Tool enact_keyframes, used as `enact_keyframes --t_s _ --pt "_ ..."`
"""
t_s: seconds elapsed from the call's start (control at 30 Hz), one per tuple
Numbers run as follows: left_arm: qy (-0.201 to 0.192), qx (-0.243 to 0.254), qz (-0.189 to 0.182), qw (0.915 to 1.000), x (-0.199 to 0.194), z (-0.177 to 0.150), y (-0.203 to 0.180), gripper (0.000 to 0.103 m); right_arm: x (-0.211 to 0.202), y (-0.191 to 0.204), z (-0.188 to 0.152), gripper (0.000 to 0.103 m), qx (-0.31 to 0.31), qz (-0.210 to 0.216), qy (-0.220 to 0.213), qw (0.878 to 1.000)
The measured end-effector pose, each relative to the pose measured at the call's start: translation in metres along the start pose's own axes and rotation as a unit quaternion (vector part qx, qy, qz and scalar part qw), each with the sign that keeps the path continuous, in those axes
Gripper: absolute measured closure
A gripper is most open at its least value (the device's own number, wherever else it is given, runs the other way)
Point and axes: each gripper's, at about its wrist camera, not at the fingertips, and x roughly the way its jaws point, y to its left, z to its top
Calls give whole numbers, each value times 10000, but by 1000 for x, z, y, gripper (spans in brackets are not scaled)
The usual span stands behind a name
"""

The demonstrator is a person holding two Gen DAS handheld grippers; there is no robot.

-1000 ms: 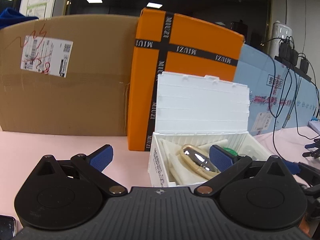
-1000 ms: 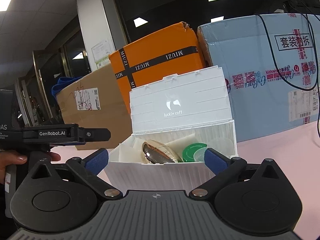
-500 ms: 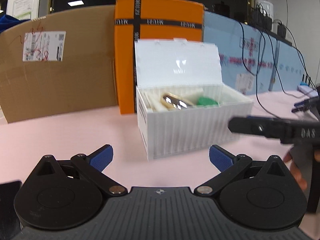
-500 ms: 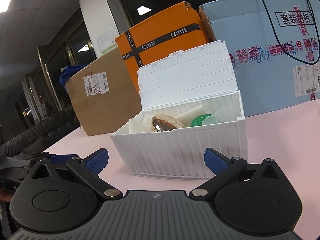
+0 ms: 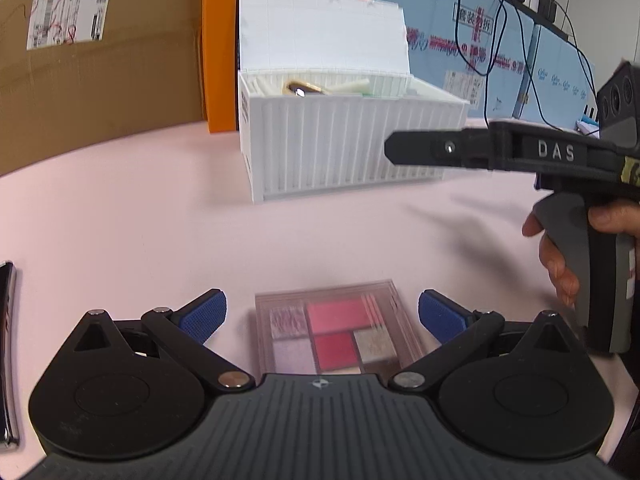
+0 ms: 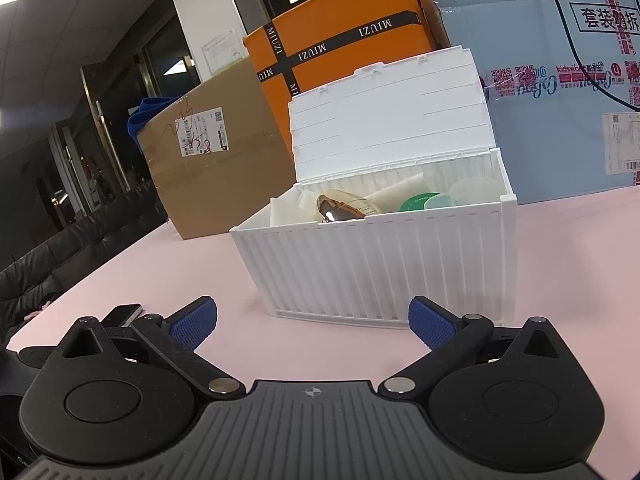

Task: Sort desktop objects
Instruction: 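Withdraw the right tool while moving the left tool to the pink palette, then close the left gripper on the pink eyeshadow palette and lift it, then carry the pink palette into the white box with the left gripper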

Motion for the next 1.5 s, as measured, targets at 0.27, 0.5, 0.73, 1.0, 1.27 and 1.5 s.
enact_keyframes --t_s 0.27,0.5,0.73,1.0,1.27,1.5 --pt "222 296 282 9989 6 -14 -19 0 0 -1 -1 0 26 -41 54 10000" --pt "255 164 385 9988 9 -12 -20 0 -2 -1 -1 0 8 8 61 10000" --pt "150 66 478 9987 12 -5 -20 15 -8 3 0 0 -16 -34 -90 10000" --pt "-62 16 425 9991 8 -1 -22 17 -10 4 0 0 -11 -32 -131 9999" --pt "-706 124 335 9969 -6 19 -24 18 -20 -6 4 0 238 -144 -562 9980" --pt "-1189 70 189 9927 -10 39 -19 19 -22 -16 7 0 452 -343 -780 9953"
